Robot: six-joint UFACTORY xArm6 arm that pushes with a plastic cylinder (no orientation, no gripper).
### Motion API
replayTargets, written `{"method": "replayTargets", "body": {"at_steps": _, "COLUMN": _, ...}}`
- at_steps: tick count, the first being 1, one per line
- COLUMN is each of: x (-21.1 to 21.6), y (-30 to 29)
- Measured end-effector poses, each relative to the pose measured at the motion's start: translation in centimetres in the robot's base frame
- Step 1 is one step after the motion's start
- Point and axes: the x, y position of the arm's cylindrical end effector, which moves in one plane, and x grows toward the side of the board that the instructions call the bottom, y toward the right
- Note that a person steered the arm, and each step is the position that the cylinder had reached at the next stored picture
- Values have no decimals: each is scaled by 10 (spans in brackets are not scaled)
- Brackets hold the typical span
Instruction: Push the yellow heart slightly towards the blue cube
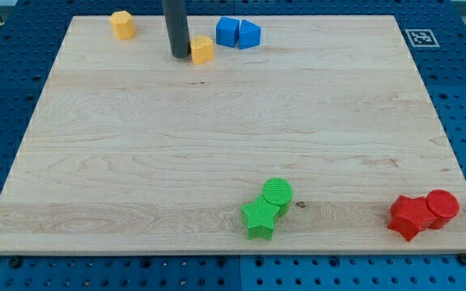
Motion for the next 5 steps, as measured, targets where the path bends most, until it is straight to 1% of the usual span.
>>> {"method": "replayTargets", "body": {"at_steps": 1, "x": 8, "y": 2}}
{"method": "replayTargets", "body": {"at_steps": 3, "x": 8, "y": 2}}
{"method": "replayTargets", "body": {"at_steps": 5, "x": 8, "y": 14}}
